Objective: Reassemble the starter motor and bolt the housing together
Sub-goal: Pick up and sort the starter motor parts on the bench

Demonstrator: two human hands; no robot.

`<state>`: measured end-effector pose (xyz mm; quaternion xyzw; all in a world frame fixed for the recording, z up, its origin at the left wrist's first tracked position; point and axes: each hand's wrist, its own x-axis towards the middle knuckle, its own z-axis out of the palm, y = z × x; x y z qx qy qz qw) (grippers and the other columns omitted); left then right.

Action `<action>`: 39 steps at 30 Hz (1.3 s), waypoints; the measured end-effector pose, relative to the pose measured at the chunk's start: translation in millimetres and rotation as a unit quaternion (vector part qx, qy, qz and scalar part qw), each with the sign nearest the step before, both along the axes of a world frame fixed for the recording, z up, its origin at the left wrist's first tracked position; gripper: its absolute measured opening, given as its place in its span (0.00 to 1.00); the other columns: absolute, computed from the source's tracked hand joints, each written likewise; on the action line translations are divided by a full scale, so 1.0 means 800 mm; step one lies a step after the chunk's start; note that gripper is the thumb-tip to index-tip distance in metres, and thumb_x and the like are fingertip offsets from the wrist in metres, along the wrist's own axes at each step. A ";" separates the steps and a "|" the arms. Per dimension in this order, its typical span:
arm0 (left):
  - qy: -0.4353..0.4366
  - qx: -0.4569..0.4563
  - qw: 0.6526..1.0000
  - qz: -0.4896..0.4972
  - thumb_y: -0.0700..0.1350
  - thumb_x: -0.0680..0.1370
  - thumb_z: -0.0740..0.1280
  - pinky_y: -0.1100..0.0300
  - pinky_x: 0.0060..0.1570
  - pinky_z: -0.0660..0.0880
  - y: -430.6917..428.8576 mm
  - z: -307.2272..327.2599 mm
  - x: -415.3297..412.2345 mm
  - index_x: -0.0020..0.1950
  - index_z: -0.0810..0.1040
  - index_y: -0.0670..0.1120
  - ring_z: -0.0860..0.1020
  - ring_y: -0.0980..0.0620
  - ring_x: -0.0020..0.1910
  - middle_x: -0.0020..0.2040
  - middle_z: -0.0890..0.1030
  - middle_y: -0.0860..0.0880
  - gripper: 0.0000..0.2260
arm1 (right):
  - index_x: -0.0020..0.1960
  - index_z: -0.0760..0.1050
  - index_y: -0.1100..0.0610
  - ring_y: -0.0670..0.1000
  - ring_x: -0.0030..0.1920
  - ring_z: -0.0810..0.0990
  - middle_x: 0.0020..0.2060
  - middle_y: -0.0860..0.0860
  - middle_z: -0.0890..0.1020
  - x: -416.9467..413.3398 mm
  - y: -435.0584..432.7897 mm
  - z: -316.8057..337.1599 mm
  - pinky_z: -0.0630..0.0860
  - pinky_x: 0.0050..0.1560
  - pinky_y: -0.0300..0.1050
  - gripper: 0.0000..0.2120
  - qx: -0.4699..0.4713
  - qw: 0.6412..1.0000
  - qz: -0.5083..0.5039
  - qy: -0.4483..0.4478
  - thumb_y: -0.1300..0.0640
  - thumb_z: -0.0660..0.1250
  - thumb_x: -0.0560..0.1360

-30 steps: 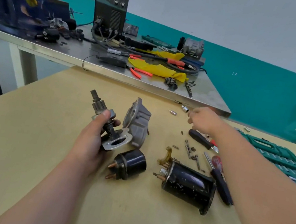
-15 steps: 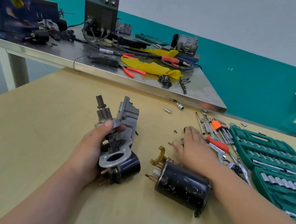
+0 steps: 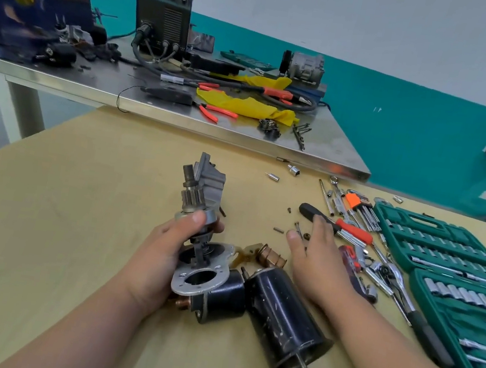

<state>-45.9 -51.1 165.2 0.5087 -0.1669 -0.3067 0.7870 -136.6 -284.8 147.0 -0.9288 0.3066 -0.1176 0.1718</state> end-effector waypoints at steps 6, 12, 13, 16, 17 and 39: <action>0.031 -0.018 0.999 0.014 0.61 0.58 0.73 0.54 0.43 0.77 -0.003 0.003 0.003 0.41 0.86 0.50 0.82 0.43 0.48 0.50 0.84 0.46 0.19 | 0.78 0.44 0.55 0.55 0.75 0.57 0.78 0.54 0.51 0.036 -0.039 0.004 0.58 0.72 0.50 0.38 -0.027 0.995 0.052 0.076 0.34 0.50 0.77; 0.053 -0.035 0.998 0.008 0.59 0.58 0.74 0.54 0.43 0.78 -0.006 0.000 0.007 0.43 0.86 0.49 0.83 0.43 0.47 0.49 0.84 0.46 0.20 | 0.77 0.50 0.53 0.54 0.74 0.61 0.77 0.51 0.57 0.091 -0.045 0.010 0.60 0.70 0.49 0.37 -0.032 0.990 0.109 0.081 0.32 0.50 0.76; 0.057 -0.042 0.997 0.006 0.58 0.58 0.75 0.54 0.41 0.79 -0.006 0.001 0.009 0.43 0.86 0.48 0.83 0.43 0.46 0.48 0.84 0.45 0.20 | 0.77 0.51 0.53 0.53 0.74 0.61 0.76 0.51 0.58 0.098 -0.041 0.009 0.59 0.70 0.48 0.36 -0.027 0.988 0.131 0.080 0.34 0.50 0.77; 0.080 -0.056 0.995 0.027 0.54 0.63 0.75 0.56 0.35 0.79 -0.008 0.002 0.013 0.47 0.83 0.42 0.84 0.44 0.40 0.46 0.83 0.42 0.20 | 0.77 0.52 0.53 0.51 0.74 0.60 0.76 0.51 0.60 0.121 -0.015 0.006 0.56 0.71 0.45 0.30 0.005 0.978 0.196 0.063 0.40 0.50 0.80; 0.086 -0.059 0.994 0.043 0.54 0.64 0.73 0.57 0.34 0.79 -0.009 0.001 0.015 0.47 0.83 0.42 0.83 0.45 0.39 0.45 0.83 0.41 0.19 | 0.77 0.54 0.53 0.51 0.74 0.61 0.75 0.51 0.61 0.129 -0.001 0.007 0.57 0.70 0.44 0.28 0.011 0.973 0.222 0.057 0.42 0.50 0.81; 0.080 -0.124 0.977 0.157 0.56 0.63 0.71 0.55 0.34 0.80 0.015 -0.002 0.051 0.36 0.85 0.49 0.83 0.49 0.36 0.39 0.84 0.49 0.12 | 0.61 0.73 0.45 0.43 0.62 0.77 0.58 0.43 0.81 0.041 0.065 0.093 0.70 0.67 0.53 0.13 0.395 0.867 0.234 -0.196 0.57 0.54 0.81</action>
